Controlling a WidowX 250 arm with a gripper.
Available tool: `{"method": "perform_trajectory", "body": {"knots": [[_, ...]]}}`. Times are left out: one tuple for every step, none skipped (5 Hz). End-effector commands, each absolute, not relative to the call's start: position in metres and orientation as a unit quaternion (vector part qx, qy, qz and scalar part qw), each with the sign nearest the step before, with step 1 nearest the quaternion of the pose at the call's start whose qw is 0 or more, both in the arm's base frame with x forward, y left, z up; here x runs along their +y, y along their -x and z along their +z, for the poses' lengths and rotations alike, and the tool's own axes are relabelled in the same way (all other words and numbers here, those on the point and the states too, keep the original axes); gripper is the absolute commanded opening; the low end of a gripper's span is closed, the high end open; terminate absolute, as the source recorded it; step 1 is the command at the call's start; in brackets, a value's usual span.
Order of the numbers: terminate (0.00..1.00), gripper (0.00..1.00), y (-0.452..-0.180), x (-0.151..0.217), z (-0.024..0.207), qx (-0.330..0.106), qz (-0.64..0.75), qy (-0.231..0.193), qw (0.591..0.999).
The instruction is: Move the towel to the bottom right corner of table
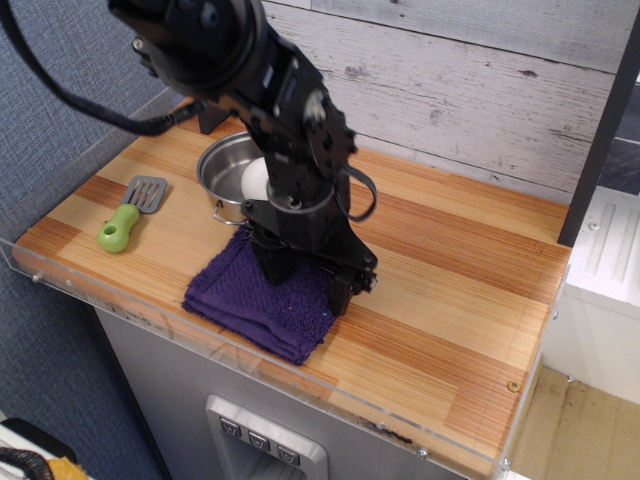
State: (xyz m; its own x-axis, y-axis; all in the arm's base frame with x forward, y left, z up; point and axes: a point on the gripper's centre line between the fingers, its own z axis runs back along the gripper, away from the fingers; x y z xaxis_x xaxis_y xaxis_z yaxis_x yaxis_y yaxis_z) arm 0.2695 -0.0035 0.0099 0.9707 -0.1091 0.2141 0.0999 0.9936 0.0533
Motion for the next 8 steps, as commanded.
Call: {"method": "perform_trajectory", "body": {"knots": [[0.00, 1.00, -0.262, -0.037, 0.010, -0.094, -0.068, -0.039, 0.992], [0.00, 1.00, -0.262, -0.058, 0.008, -0.068, -0.045, -0.031, 0.996], [0.00, 1.00, -0.263, -0.081, 0.009, -0.057, -0.025, -0.009, 0.998], [0.00, 1.00, -0.266, -0.100, 0.013, -0.058, -0.020, 0.009, 0.998], [0.00, 1.00, -0.269, -0.113, 0.019, -0.061, -0.021, 0.017, 0.998], [0.00, 1.00, -0.268, -0.118, 0.021, -0.061, -0.021, 0.016, 0.998], [0.00, 1.00, -0.267, -0.111, 0.040, -0.077, -0.018, 0.005, 0.997], [0.00, 1.00, -0.268, -0.100, 0.071, -0.088, -0.013, 0.015, 0.996]]}}
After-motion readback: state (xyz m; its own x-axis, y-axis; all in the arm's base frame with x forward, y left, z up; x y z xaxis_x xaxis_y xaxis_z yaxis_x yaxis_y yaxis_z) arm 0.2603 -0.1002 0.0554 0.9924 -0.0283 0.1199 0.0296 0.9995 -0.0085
